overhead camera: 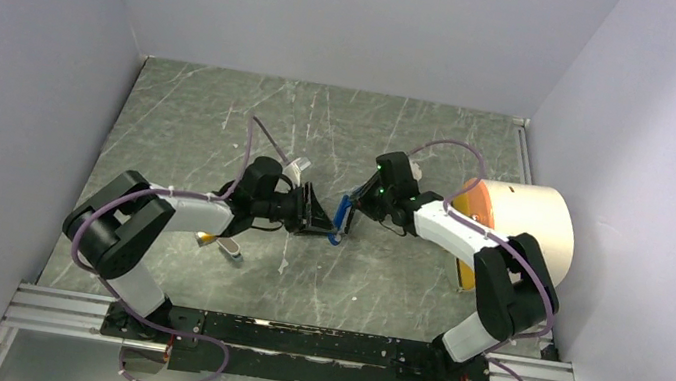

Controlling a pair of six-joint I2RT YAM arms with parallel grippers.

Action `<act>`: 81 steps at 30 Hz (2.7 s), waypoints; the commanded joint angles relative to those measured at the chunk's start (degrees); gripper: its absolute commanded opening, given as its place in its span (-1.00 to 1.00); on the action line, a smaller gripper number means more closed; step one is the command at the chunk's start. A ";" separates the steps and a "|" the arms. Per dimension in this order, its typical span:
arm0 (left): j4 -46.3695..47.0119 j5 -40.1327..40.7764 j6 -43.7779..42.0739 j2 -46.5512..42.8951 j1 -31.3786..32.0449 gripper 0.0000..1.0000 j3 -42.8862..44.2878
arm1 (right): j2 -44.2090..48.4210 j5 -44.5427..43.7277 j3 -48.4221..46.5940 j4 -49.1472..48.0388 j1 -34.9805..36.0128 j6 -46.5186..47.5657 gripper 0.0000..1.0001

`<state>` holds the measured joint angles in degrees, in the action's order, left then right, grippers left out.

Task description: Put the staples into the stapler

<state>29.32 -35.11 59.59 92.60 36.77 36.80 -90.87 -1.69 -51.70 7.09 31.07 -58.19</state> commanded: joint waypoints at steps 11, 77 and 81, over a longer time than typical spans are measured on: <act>-16.85 11.21 -10.94 -6.27 -0.11 0.12 4.47 | -0.55 -11.96 -7.15 5.14 0.67 16.46 -0.67; -57.99 54.43 -33.75 -45.03 -2.58 0.34 26.71 | 1.56 1.82 -12.43 4.97 21.78 30.10 0.36; -60.07 58.56 -35.22 -48.03 -2.58 0.36 28.73 | -5.31 -0.12 -16.57 4.93 27.70 30.29 0.41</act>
<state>-24.51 15.49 28.12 47.40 34.48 62.74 -91.05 -1.23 -63.96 14.20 54.19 -27.27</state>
